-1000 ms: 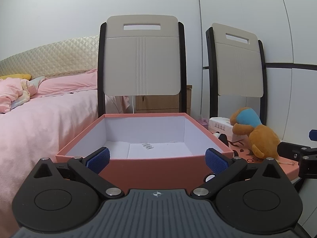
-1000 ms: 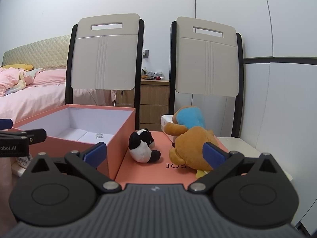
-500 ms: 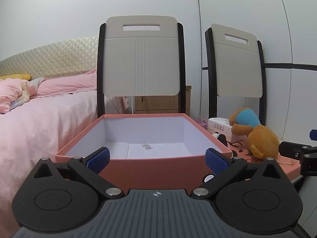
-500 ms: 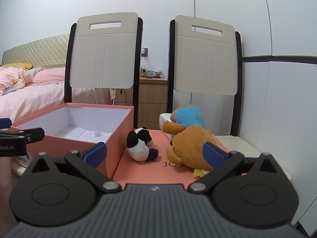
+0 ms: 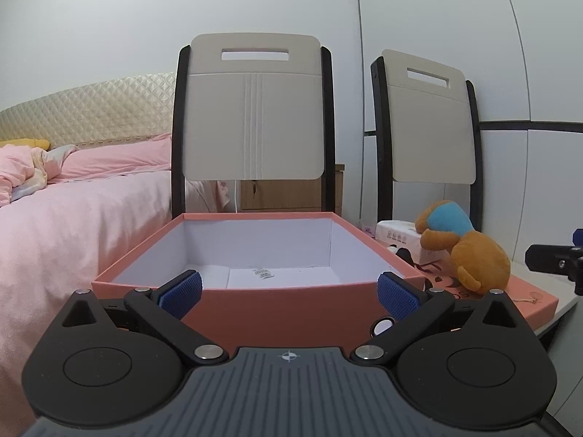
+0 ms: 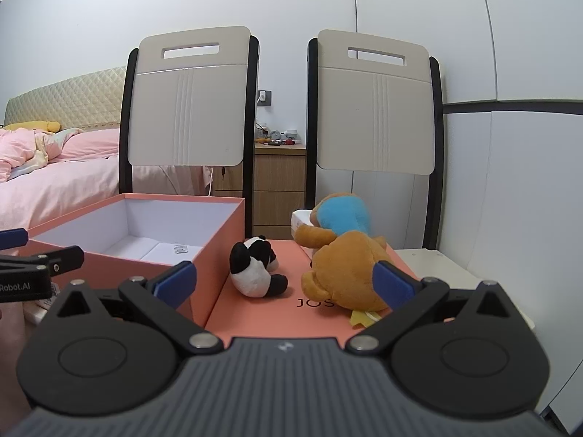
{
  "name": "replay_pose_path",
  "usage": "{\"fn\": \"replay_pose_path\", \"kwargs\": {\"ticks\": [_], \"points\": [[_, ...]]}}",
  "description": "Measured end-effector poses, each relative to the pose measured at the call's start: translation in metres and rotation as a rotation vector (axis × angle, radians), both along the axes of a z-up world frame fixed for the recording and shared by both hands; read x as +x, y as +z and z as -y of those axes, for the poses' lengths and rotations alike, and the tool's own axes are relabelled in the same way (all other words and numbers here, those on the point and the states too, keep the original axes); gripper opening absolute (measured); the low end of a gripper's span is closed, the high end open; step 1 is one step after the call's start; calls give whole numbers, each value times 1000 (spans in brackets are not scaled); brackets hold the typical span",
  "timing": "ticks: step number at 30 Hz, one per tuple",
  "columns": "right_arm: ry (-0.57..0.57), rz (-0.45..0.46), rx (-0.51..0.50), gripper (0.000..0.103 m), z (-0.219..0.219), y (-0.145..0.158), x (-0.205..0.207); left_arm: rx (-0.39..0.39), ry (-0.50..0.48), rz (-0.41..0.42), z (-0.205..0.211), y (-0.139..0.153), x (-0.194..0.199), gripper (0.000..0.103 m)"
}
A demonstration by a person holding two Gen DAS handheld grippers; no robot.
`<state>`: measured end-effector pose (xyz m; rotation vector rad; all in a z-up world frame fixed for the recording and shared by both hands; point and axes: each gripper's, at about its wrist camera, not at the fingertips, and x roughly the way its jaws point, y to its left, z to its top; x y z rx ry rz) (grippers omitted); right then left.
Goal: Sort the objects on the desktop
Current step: 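Move the left gripper to the brown plush dog and close on it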
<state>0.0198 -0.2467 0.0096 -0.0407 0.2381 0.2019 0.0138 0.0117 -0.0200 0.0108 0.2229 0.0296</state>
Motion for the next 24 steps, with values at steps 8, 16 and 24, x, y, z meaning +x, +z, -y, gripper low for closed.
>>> {"fn": "replay_pose_path", "kwargs": {"ticks": [8,16,24], "points": [[69,5,-25,103,16,6,-11,19,-22,8,5,-13,-1,103],[48,35,12,103,50,12,-25,80,-41,58,42,-6,-9,103],[-52,96,139,103,91,16,-36,84,-133,7,100,-17,15,103]]}}
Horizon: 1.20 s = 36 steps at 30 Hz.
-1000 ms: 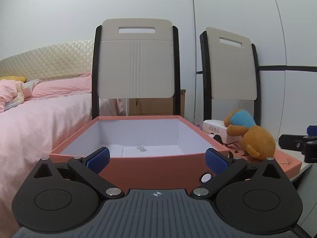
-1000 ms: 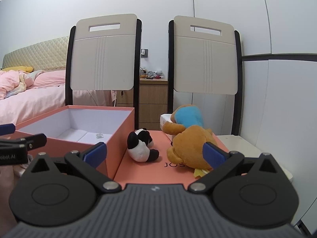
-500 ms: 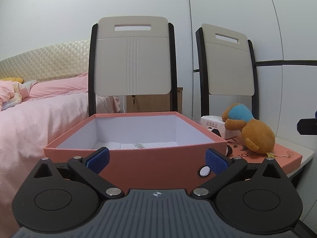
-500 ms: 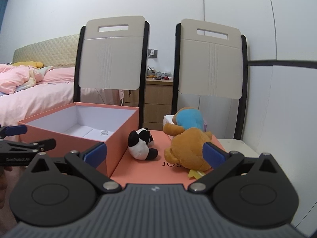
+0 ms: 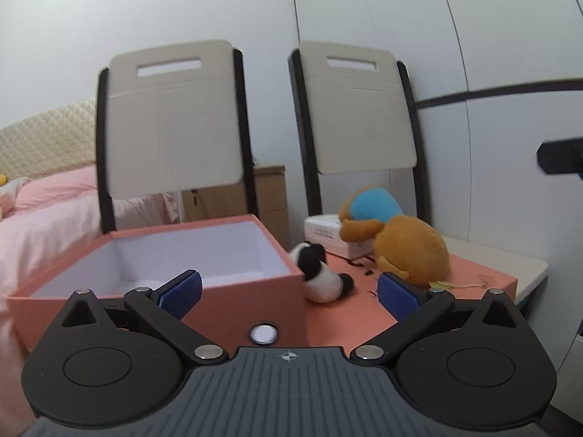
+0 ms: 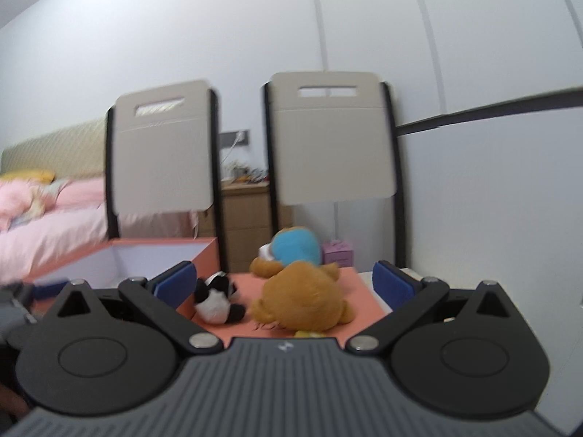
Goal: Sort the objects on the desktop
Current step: 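Move the left gripper to the brown plush dog and close on it, then lift the brown plush dog with the left gripper over the pink box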
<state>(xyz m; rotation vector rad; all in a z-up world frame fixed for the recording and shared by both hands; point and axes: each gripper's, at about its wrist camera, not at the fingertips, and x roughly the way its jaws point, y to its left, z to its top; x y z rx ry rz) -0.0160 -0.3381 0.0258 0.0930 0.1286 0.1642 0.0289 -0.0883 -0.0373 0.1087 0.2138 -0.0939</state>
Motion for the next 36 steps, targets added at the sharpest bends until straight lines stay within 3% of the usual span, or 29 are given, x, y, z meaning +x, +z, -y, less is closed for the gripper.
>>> {"fn": "replay_pose_path", "kwargs": {"ticks": [8,13,18,25,33,35,36], "points": [[-42,-6,-12,103,19,0,-6,-126,-55,-72,55,-16,50,103],[-82,-21,-56,103,28,-1,-9,-123,-74,-67,95,-22,83,103],[-108,-34,-69,103,38,-2,-9,-137,-49,-117,121,-25,127,103],[-117,-57,-68,103,48,-6,0,-182,-11,-205,131,-30,174,103],[-121,-84,-56,103,53,-8,11,-270,-29,-304,126,-32,201,103],[-122,-89,-56,103,52,-8,12,-275,-42,-300,126,-32,200,96],[-123,-91,-55,103,51,-8,13,-283,-51,-295,125,-32,199,85]]}}
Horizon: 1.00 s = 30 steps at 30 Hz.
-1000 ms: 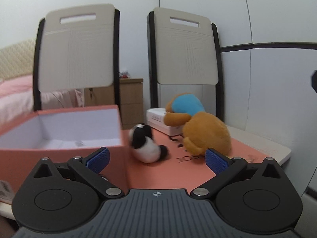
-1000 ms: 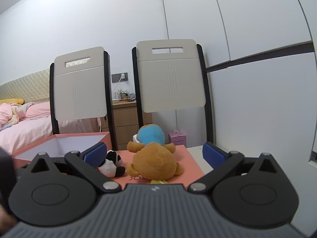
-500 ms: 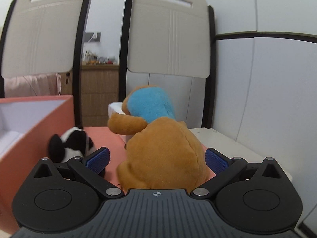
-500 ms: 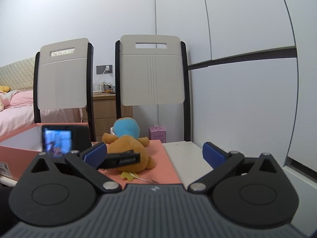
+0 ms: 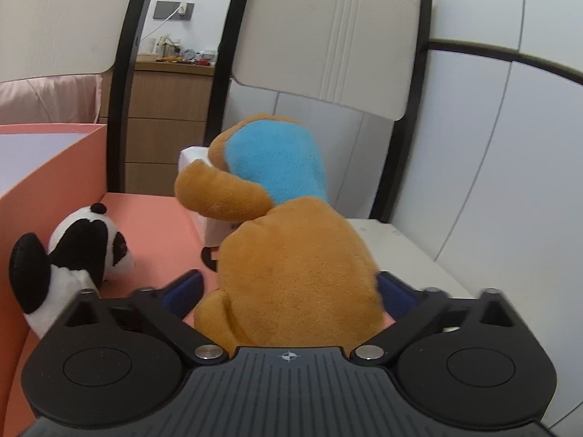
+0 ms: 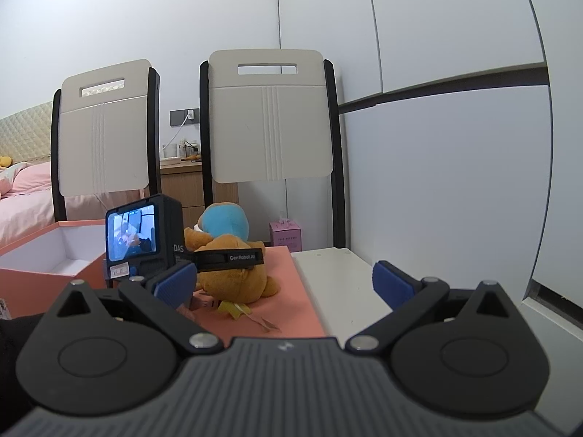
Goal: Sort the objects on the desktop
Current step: 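Lift the brown plush dog with the left gripper over the pink box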
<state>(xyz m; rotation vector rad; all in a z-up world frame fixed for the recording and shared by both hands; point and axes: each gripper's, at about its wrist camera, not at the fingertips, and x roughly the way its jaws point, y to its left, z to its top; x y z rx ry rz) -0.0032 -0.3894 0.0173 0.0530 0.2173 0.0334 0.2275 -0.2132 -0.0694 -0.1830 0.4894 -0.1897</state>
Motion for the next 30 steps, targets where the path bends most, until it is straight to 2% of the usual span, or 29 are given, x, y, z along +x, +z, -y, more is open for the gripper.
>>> {"fn": "replay_pose_path", "kwargs": {"ticks": [4,9,18,23,30], "points": [[-3,-3,-3,103,-5,-1,0,18,-17,27,-2,7,-9,70],[-3,-4,-16,103,-12,-1,2,25,-32,64,-14,22,-19,64],[13,-4,-15,103,-31,-1,10,59,-32,183,-50,79,-47,64],[31,-4,-8,103,-43,-1,16,98,-3,240,-87,116,-61,64],[66,1,13,103,-64,-2,20,213,65,285,-149,145,-75,65]]}}
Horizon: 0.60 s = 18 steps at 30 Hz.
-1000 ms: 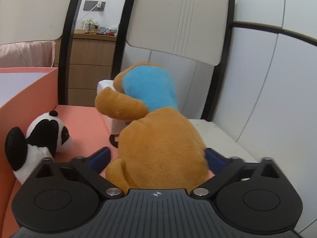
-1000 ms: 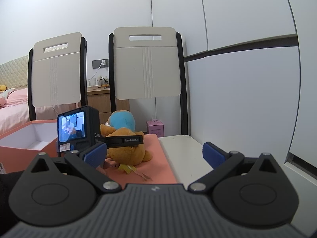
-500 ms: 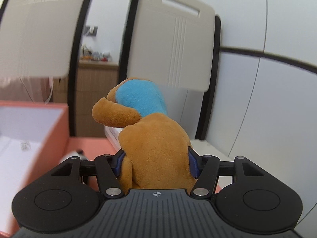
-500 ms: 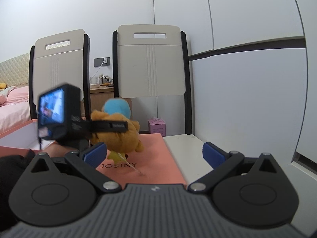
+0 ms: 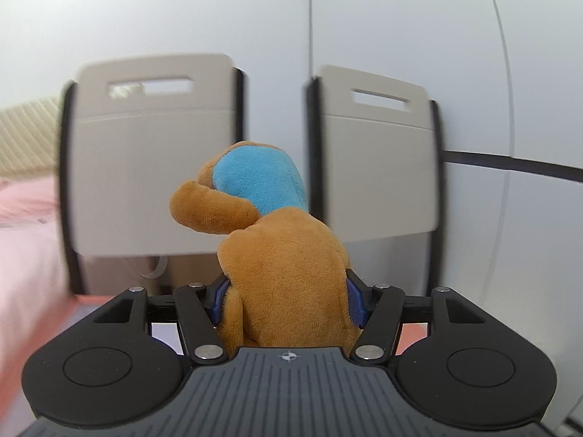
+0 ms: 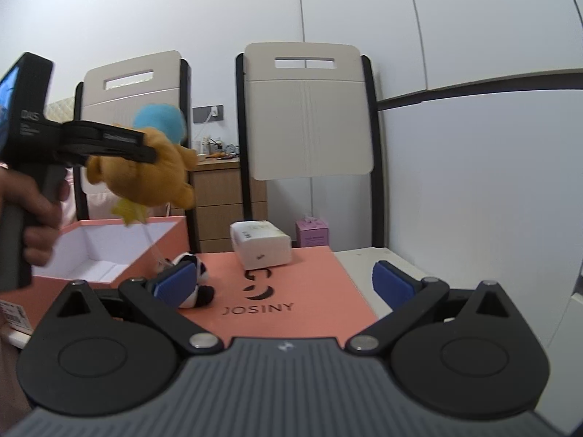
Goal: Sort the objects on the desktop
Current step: 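Lift the brown plush dog with the left gripper over the pink box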
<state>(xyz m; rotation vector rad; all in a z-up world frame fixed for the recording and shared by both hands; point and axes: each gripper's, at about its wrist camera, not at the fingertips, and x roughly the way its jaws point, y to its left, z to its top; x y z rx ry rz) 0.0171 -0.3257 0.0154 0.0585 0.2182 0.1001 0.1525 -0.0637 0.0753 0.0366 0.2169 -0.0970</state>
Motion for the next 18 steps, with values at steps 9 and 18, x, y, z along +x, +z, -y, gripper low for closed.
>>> {"fn": "replay_pose_path", "kwargs": {"ticks": [9,18], "points": [[66,-32,-12,103,-44,-8,19,133,105,-100,-97,-41,-10,65],[120,-27,-21,103,-97,-18,38,97,127,-179,-156,-76,5,65]]}}
